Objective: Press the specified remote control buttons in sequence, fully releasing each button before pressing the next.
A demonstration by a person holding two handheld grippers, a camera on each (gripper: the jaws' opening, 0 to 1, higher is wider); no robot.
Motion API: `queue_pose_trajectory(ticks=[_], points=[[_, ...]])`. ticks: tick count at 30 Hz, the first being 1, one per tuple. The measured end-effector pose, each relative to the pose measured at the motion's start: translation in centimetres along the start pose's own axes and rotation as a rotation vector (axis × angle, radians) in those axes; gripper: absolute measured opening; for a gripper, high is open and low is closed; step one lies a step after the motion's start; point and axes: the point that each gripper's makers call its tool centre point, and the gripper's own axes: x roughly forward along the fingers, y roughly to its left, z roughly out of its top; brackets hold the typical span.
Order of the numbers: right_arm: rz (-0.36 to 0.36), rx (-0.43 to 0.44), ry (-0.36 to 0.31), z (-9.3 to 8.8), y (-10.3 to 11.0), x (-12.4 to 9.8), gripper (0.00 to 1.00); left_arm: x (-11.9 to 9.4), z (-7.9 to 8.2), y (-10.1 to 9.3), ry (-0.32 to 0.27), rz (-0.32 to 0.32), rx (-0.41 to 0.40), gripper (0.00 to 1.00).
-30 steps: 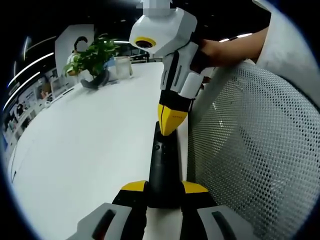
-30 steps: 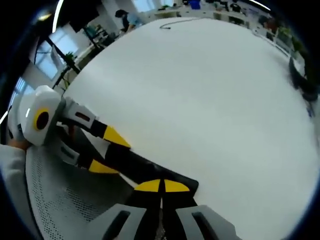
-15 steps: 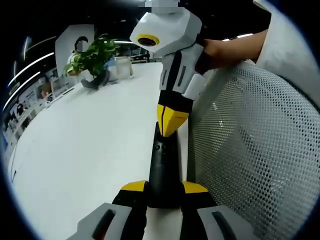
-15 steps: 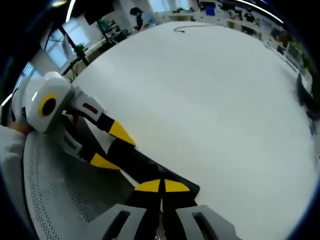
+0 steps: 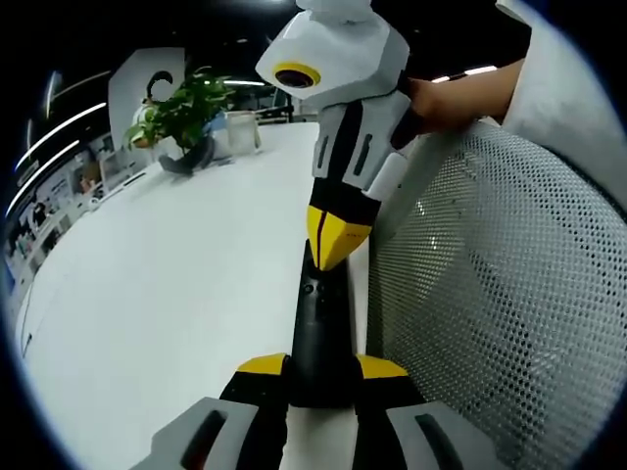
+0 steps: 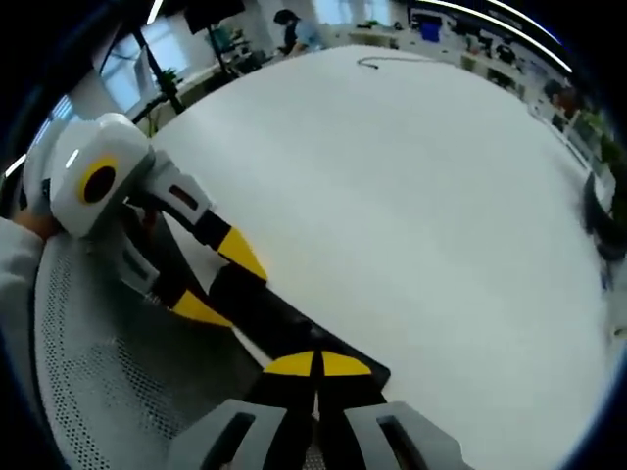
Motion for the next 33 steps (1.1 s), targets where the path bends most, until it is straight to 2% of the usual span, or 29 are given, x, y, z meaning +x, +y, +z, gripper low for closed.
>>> queue_pose_trajectory(ticks=[7,10,21,28,33], points=[[-0.014,0.01,0.006,0.1,0.0,0.0,0.0,0.1,0.0,0.0,0.001,0.002,0.001,0.25],[0.003,0.083,0.007,0.1,-0.2,0.0,0.0,0.1,0.0,0.1,0.008,0.001,-0.002,0.24],[0.057,0.21,0.006,0.1,-0.3,-0.1,0.0,0.1,0.0,0.0,0.017,0.004,-0.001,0.24],[0.089,0.264,0.024,0.1,-0.1,-0.2,0.0,0.0,0.0,0.0,0.011,-0.005,0.01,0.24],[0.113,0.294,0.037,1.2,0.6,-0.1,0.0,0.1,0.0,-0.1,0.007,-0.008,0.014,0.25]])
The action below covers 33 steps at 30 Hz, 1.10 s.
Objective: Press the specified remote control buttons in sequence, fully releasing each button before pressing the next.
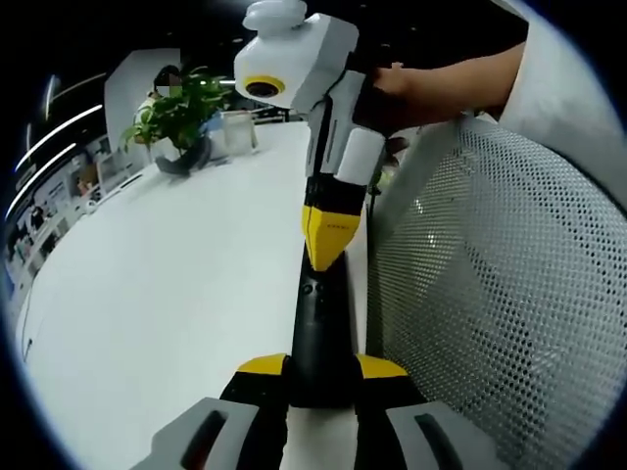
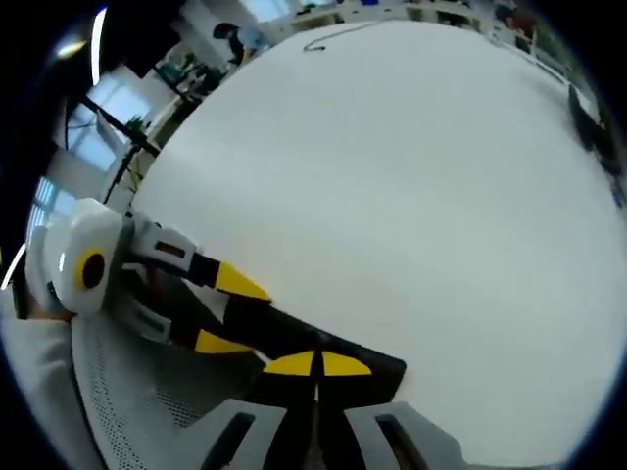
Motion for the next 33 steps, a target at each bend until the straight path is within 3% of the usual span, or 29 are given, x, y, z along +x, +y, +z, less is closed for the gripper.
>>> queue_pose_trajectory(ticks=[6,14,16,17,25,33], points=[[0.017,0.021,0.058,0.2,0.4,0.9,0.0,0.0,0.0,0.0,-0.006,-0.001,-0.004,0.25],[0.061,0.06,0.046,0.7,0.9,1.0,0.0,0.1,0.0,-0.1,-0.01,-0.003,-0.002,0.25],[0.027,0.039,0.073,-0.1,0.4,1.5,0.0,0.1,0.0,-0.1,-0.01,-0.003,-0.002,0.25],[0.044,0.031,0.04,0.4,0.7,1.5,0.0,0.1,0.0,-0.1,-0.01,-0.004,-0.001,0.25],[0.034,0.044,0.061,0.3,0.5,1.5,0.0,0.1,0.0,0.0,-0.013,-0.002,-0.003,0.25],[0.001,0.033,0.12,0.4,0.6,1.7,0.0,0.1,0.0,-0.1,-0.014,-0.001,-0.005,0.24]])
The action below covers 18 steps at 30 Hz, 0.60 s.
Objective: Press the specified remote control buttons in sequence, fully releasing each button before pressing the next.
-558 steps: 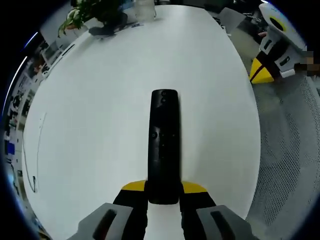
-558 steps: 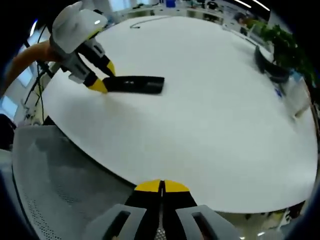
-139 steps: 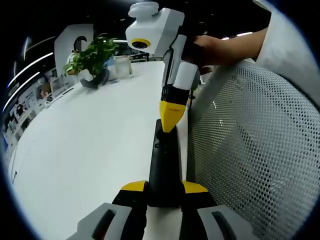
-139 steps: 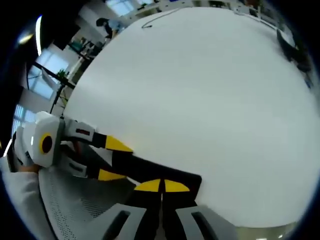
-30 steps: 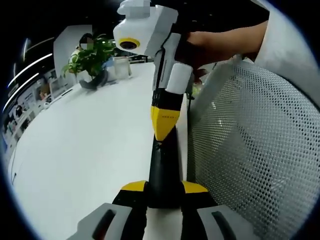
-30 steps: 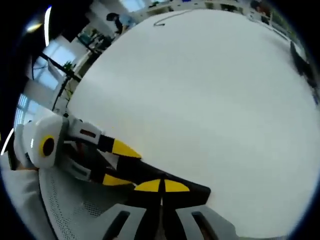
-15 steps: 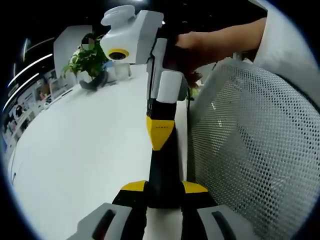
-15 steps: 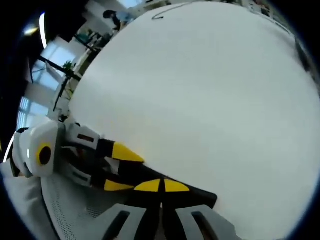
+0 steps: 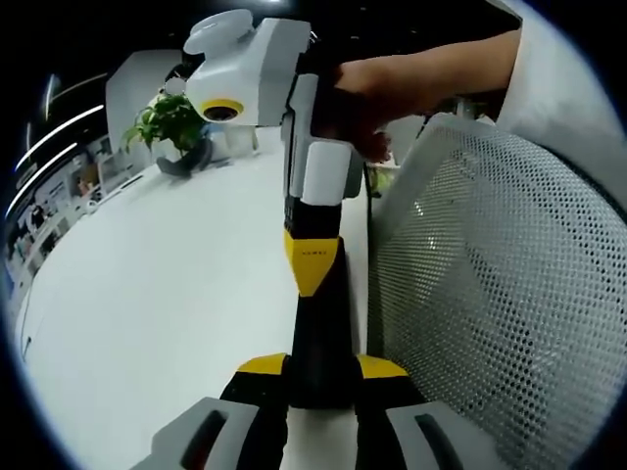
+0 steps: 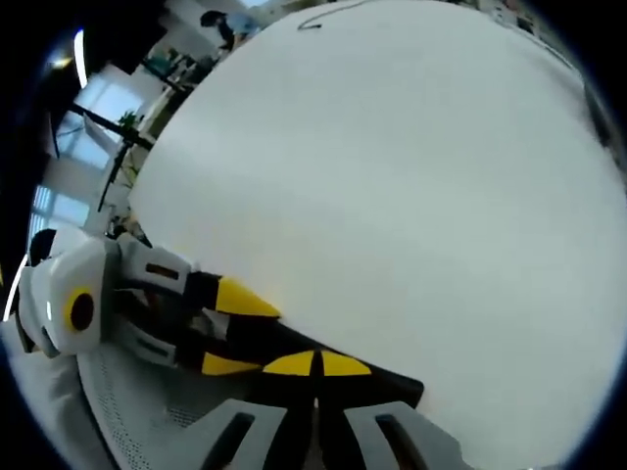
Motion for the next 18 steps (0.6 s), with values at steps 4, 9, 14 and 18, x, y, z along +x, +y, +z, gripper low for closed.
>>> queue_pose_trajectory(ticks=[4,9,14,18], points=[[-0.023,0.001,0.022,0.12,-0.14,0.04,0.0,0.03,0.01,0.08,-0.001,0.002,-0.002,0.24],[-0.024,0.022,0.02,0.14,-0.26,0.06,0.0,0.05,0.02,0.04,0.001,0.002,0.0,0.24],[-0.033,0.018,-0.005,0.48,-0.33,0.24,0.0,0.05,0.01,0.11,0.002,0.003,0.002,0.24],[-0.01,0.051,-0.031,0.5,-0.33,0.09,0.0,0.04,0.0,0.16,0.002,0.003,0.001,0.24]])
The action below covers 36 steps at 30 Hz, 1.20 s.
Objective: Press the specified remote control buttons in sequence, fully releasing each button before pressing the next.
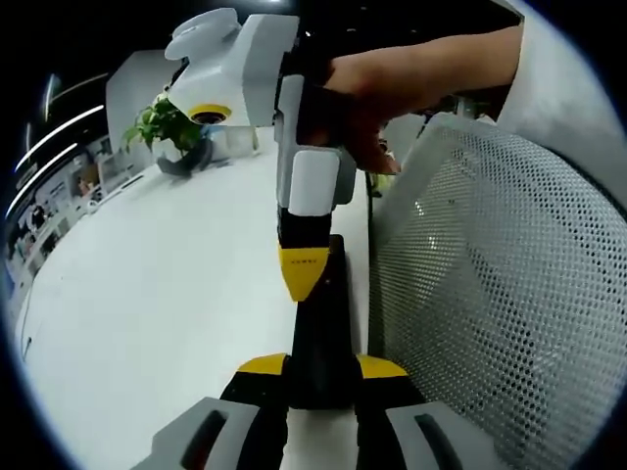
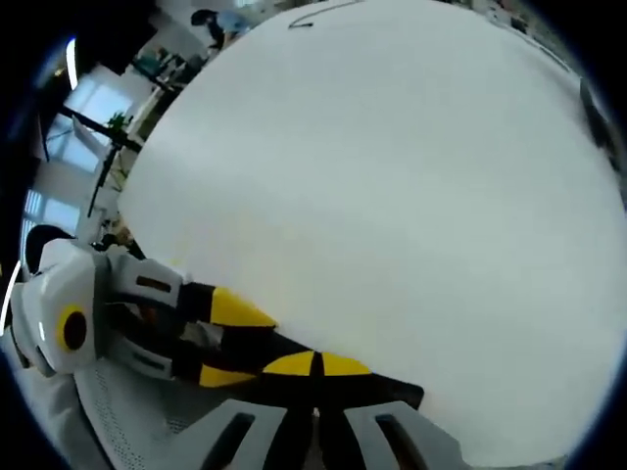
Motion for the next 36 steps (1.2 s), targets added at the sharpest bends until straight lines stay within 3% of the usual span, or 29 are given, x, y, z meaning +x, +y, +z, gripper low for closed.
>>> queue_pose_trajectory(ticks=[2,7,19,36], points=[[0.019,0.048,-0.021,0.1,0.0,-0.1,0.0,0.0,0.0,0.0,-0.001,0.001,-0.001,0.24],[-0.02,0.037,-0.061,-0.1,-0.3,-0.4,0.0,0.0,0.0,0.0,-0.001,0.001,-0.001,0.24],[0.044,0.092,-0.043,-0.9,0.6,-1.1,0.0,-0.1,0.0,0.0,-0.001,0.001,0.0,0.24],[0.029,0.073,-0.001,-1.7,0.7,-0.6,0.0,0.0,0.0,0.0,-0.003,0.0,-0.001,0.24]])
